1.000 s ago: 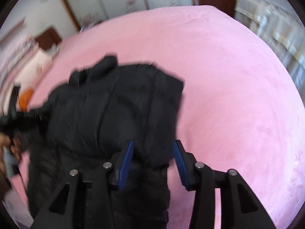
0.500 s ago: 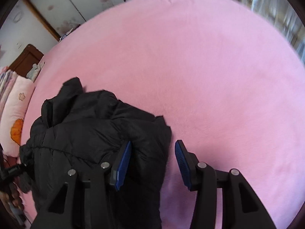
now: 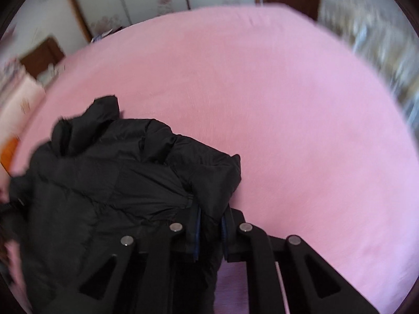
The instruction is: Fold large clothes
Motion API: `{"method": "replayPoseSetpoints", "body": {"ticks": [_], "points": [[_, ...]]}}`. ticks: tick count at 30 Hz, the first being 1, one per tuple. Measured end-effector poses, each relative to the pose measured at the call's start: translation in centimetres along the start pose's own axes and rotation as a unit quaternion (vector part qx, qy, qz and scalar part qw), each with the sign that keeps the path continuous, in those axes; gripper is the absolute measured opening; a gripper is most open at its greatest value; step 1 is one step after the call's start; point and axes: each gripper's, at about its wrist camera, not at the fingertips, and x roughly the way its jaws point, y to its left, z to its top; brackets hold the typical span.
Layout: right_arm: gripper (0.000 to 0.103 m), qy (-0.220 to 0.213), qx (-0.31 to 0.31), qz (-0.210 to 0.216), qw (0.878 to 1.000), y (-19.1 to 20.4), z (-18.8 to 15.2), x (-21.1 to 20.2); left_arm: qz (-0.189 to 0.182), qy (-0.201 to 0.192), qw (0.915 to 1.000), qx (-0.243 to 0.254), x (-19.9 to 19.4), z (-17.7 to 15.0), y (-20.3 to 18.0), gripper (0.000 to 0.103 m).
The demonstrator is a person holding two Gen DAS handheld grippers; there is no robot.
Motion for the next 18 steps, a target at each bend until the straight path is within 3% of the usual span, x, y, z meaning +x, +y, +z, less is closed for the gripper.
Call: {"method": "replayPoseSetpoints", "body": {"ticks": [7,8,10,11,12,18], "points": [[0.015,0.03,0.0,-0.046,0.999,0.2,-0.9,2.9,0.018,0.012,0.9997,0.011,1.9,0.0,-1.0,0.014],[0.016,0.032,0.001,-0.052,0.998,0.3,-0.8,2.7,0.019,0.013,0.9997,0.013,1.6,0.1,-1.0,0.019],[0.02,0.037,0.011,-0.054,0.998,0.4,-0.4,2.2,0.039,0.016,0.999,0.016,0.6,0.2,-0.8,0.047],[0.021,0.04,0.02,-0.049,0.998,0.0,-0.2,1.5,0.05,0.015,0.9985,0.016,-0.2,0.1,-0.6,0.067],[0.022,0.04,0.025,-0.046,0.998,-0.3,-0.2,0.8,0.059,0.007,0.9981,0.015,-1.2,0.0,-0.2,0.078],[0.023,0.029,0.042,-0.032,0.998,-0.4,0.5,-4.8,0.074,-0.019,0.9969,0.016,-6.5,-1.2,-0.1,0.079]]}}
